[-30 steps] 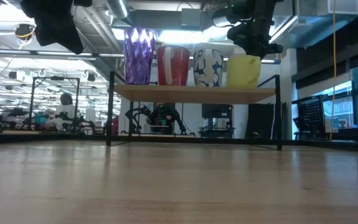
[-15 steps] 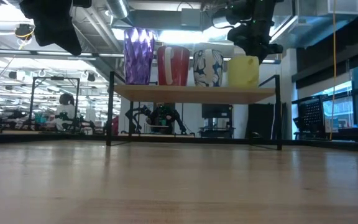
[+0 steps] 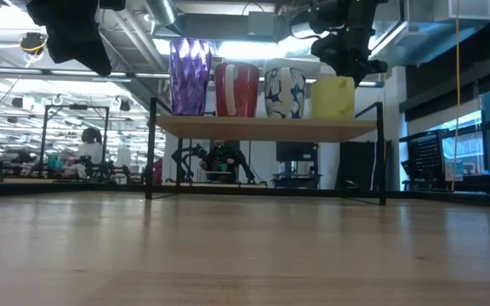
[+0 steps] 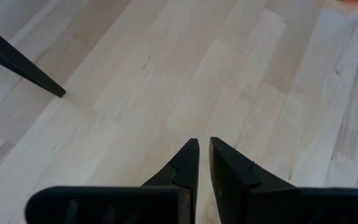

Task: Stack small to large cups/mugs on shelf
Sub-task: Put the yellow mug on the shelf, then return to Home Position

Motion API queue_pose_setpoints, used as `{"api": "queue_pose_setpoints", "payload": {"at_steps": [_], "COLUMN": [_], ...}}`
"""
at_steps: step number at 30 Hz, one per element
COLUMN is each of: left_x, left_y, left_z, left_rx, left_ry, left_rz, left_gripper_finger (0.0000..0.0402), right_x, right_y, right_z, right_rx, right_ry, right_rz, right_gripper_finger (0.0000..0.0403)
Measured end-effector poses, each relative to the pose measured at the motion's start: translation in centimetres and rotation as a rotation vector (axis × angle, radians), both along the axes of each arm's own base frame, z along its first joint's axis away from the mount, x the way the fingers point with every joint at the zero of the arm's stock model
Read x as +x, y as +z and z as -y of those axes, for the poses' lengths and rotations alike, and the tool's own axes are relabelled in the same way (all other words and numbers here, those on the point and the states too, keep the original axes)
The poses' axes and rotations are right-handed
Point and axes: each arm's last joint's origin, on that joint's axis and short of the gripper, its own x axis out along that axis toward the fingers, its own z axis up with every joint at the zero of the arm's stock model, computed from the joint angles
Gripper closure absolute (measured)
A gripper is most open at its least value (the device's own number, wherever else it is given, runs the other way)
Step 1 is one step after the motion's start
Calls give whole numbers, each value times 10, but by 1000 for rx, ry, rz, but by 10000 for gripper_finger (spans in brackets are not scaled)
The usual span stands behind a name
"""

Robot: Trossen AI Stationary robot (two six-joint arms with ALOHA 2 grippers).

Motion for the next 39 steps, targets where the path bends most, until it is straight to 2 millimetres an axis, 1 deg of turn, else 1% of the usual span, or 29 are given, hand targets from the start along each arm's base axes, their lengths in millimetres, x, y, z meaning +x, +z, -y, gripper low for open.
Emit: {"api": "queue_pose_setpoints", "payload": {"at_steps": [7,10,12,15,18,20,23,26,28,30,31,32,33,35,37,39], "left_x": [0,0,0,0,0,0,0,3,6,14,19,23,27,29,26,20], "left_y": [0,0,0,0,0,0,1,5,8,15,22,30,43,71,91,102], "left_z": [0,0,0,0,0,0,-2,-1,1,4,6,8,11,15,12,7], "left_rx": [0,0,0,0,0,2,29,12,-1,-87,-117,-120,-112,-78,-71,-75], "left_ry": [0,0,-1,-1,-1,0,35,50,40,70,64,15,-70,-268,-375,-424], "left_rz": [0,0,0,0,0,0,18,79,122,235,314,406,513,756,937,1014], "left_gripper_finger": [369,369,370,370,369,369,370,370,371,371,371,371,371,371,371,371], "right_x": [-1,-5,-7,-11,-15,-20,-24,-30,-37,-45,-47,-51,-52,-52,-44,-34], "right_y": [4,10,18,39,69,92,131,170,195,214,218,223,225,229,224,214], "right_z": [-4,-8,-9,-13,-21,-29,-51,-80,-101,-120,-128,-137,-146,-168,-195,-224], "right_rx": [-9,-17,-30,-56,-117,-164,-275,-365,-399,-349,-296,-242,-204,-186,-161,-157], "right_ry": [6,-10,-14,-8,7,15,68,206,315,359,358,373,429,550,639,678], "right_rz": [15,37,58,130,230,311,468,658,799,933,1000,1082,1137,1218,1233,1218], "right_gripper_finger": [337,324,318,315,314,314,314,314,314,314,314,314,314,314,313,313]}}
